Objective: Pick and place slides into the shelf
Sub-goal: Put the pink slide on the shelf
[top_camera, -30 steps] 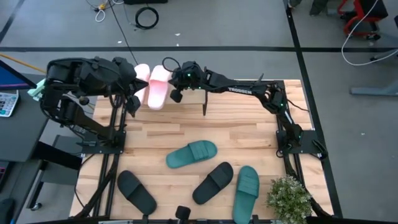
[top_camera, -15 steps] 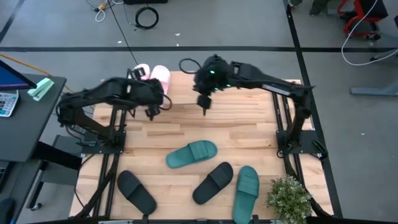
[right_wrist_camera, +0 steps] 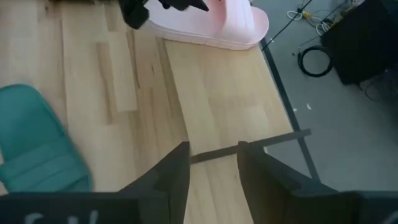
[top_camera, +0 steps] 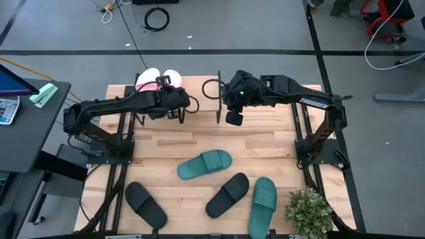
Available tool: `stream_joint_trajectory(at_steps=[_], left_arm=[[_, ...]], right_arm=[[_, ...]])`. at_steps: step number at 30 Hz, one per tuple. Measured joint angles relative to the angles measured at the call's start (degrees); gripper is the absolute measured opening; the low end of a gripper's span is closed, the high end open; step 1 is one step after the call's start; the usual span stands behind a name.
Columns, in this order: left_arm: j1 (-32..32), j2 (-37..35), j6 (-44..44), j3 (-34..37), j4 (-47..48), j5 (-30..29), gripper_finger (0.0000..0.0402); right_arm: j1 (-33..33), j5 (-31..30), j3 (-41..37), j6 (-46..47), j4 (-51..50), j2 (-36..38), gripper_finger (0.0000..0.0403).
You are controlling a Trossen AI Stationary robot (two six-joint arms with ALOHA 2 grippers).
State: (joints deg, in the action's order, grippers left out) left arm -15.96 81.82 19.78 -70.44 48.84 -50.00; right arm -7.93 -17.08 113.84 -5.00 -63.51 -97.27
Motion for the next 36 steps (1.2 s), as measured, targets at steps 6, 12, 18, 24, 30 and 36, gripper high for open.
stream_joint_trajectory(at_steps=[6, 12, 18, 24, 30, 36], left_arm=[[-5.03, 0.00, 3.18, 4.52, -2.18, -0.17, 0.0118], [-8.47, -0.04, 5.61, 6.24, -5.44, -0.22, 0.0136], [-9.19, -0.17, 6.83, 6.17, -6.67, -0.68, 0.0138], [-6.28, -0.17, 8.40, 3.61, -5.94, -2.29, 0.0131], [-3.89, -0.20, 10.95, -1.03, -4.79, -4.04, 0.0132], [-7.61, -0.12, 13.96, -1.39, -4.40, -3.96, 0.0132]], right_arm=[[-0.65, -0.09, 0.00, -0.23, -0.24, 0.00, 0.0142], [-1.87, -0.07, 0.00, -1.15, -0.22, -0.02, 0.0142], [-3.23, -0.07, 0.00, -1.17, -0.22, -0.02, 0.0142], [-4.29, -0.07, 0.00, -1.11, -0.15, -0.04, 0.0142], [-4.78, -0.07, 0.00, -0.60, -0.15, -0.04, 0.0142], [-4.75, -0.02, 0.00, -0.58, -0.15, -0.07, 0.0142]])
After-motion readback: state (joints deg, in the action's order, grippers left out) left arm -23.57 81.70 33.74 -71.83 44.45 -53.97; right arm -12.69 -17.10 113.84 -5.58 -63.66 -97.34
